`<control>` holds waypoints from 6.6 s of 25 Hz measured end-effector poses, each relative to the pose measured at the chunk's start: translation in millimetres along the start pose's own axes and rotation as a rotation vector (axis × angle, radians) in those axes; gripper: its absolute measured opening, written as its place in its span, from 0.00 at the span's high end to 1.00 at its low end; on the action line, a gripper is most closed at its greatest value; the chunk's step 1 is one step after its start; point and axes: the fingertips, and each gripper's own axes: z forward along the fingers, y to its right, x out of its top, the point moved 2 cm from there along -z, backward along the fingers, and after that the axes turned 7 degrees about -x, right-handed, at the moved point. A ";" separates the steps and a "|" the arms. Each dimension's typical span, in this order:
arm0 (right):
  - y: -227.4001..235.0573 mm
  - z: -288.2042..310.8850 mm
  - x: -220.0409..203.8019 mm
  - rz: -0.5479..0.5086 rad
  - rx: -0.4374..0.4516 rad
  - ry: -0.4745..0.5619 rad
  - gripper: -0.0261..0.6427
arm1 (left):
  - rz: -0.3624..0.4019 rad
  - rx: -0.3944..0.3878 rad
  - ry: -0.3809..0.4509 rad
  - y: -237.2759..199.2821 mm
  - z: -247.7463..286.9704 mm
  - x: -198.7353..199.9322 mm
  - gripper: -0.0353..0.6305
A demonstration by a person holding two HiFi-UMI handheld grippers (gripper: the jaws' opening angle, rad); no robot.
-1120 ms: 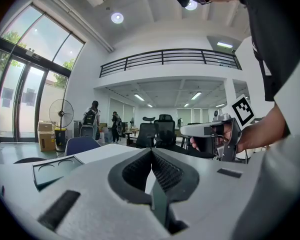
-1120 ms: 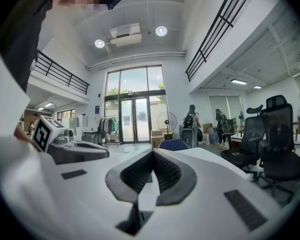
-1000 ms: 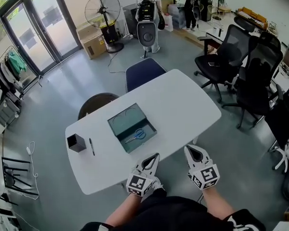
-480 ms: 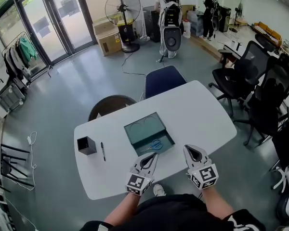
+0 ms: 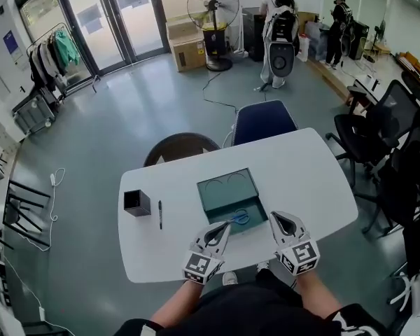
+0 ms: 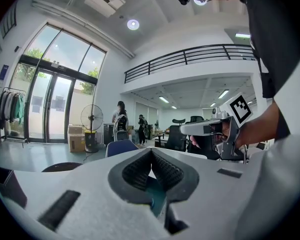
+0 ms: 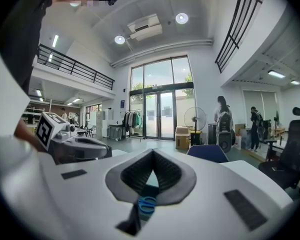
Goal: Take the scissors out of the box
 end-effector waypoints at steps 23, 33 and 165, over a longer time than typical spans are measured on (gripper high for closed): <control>21.1 100.0 -30.0 -0.323 0.457 -0.172 0.83 | -0.053 0.300 -0.036 -34.3 15.9 -4.0 0.93; -9.6 127.9 -81.4 -0.423 0.673 -0.314 0.50 | -0.109 0.395 -0.061 -49.0 -3.2 -22.4 0.93; 25.7 79.8 45.1 0.004 0.176 0.212 0.82 | -0.058 0.415 0.025 -48.9 -9.8 15.1 0.93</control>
